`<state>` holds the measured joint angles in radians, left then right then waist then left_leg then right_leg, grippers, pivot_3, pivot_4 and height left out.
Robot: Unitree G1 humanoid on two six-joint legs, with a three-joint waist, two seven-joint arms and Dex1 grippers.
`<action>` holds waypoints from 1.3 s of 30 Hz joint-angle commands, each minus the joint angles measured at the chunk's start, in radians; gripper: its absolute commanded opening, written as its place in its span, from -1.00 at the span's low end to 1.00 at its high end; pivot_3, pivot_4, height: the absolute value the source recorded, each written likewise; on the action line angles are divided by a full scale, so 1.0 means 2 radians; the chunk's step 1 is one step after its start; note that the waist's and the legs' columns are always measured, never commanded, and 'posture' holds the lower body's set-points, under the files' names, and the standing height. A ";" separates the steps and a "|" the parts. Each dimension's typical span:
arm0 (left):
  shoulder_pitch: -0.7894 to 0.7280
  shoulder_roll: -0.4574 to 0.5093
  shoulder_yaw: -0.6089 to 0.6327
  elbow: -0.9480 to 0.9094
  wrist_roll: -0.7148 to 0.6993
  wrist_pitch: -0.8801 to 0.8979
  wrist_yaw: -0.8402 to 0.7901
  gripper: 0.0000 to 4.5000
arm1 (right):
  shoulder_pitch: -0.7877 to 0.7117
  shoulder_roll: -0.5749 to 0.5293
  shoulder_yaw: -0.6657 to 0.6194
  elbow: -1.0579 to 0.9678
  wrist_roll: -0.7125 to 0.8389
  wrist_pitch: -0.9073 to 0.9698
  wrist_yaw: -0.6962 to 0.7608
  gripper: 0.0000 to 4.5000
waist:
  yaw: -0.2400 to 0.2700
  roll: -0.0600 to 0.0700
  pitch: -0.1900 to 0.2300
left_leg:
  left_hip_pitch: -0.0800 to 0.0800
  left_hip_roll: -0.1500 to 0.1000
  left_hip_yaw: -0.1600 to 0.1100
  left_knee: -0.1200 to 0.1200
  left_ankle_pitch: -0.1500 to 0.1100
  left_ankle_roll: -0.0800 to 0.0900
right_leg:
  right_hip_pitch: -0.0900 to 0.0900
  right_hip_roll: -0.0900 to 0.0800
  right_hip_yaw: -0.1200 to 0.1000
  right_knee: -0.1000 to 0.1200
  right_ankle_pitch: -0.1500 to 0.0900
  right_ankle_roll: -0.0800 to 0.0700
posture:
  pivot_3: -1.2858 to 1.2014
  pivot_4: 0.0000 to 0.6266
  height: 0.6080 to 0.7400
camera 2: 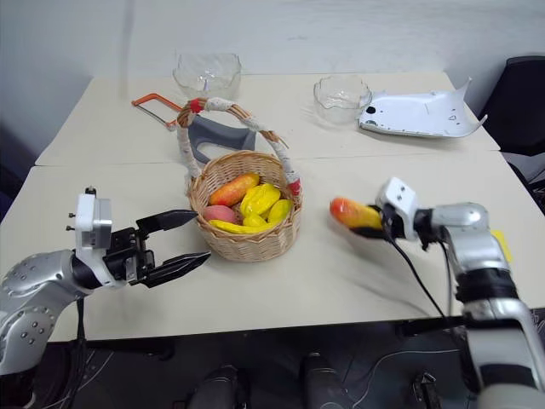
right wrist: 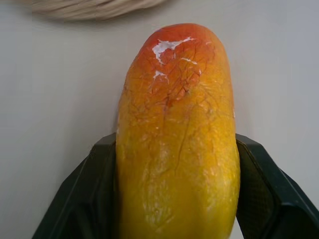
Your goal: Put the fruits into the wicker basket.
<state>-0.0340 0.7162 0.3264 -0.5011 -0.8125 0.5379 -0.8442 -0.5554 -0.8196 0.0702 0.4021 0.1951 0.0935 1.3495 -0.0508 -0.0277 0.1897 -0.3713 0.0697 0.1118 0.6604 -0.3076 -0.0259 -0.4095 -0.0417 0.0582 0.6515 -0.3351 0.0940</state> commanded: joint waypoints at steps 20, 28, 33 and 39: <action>0.108 -0.021 0.104 0.007 -0.001 -0.066 -0.011 1.00 | -0.116 0.281 0.074 -0.368 0.139 0.412 -0.414 0.42 | -0.015 -0.002 -0.001 | -0.002 0.005 0.003 0.001 -0.002 -0.002 | -0.004 0.001 -0.001 0.001 0.000 -0.004 | 0.03 -0.52 1.00; 0.109 -0.022 0.091 0.002 0.003 -0.066 -0.011 1.00 | -0.040 0.181 -0.018 -0.446 0.267 0.373 -0.234 0.98 | -0.014 -0.002 -0.001 | -0.002 0.005 0.003 0.001 -0.004 -0.001 | -0.004 0.000 -0.003 0.000 0.000 -0.003 | 0.03 -0.52 1.00; 0.097 -0.021 0.087 -0.001 -0.003 -0.063 -0.006 1.00 | 0.037 0.035 -0.074 -0.400 0.263 0.344 -0.135 0.98 | -0.009 -0.002 -0.001 | -0.001 0.005 0.003 0.001 -0.006 0.003 | -0.001 0.000 -0.003 -0.004 0.000 -0.002 | 0.03 -0.52 1.00; 0.058 -0.018 0.069 -0.004 -0.023 -0.037 0.016 1.00 | -0.052 0.036 -0.049 -0.236 0.164 0.216 -0.129 0.98 | -0.019 -0.002 -0.001 | 0.002 0.003 0.006 0.001 -0.005 0.003 | 0.000 0.001 -0.001 -0.003 0.002 -0.002 | 0.03 -0.52 1.00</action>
<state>0.1001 0.6722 0.4688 -0.4814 -0.8380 0.4582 -0.8222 -0.6116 -0.7817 -0.0424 -0.1022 0.5391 0.5897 1.0876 -0.0894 -0.0308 0.1879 -0.3680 0.0767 0.1237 0.6625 -0.3178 -0.0207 -0.4109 -0.0382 0.0573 0.6459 -0.3312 0.0906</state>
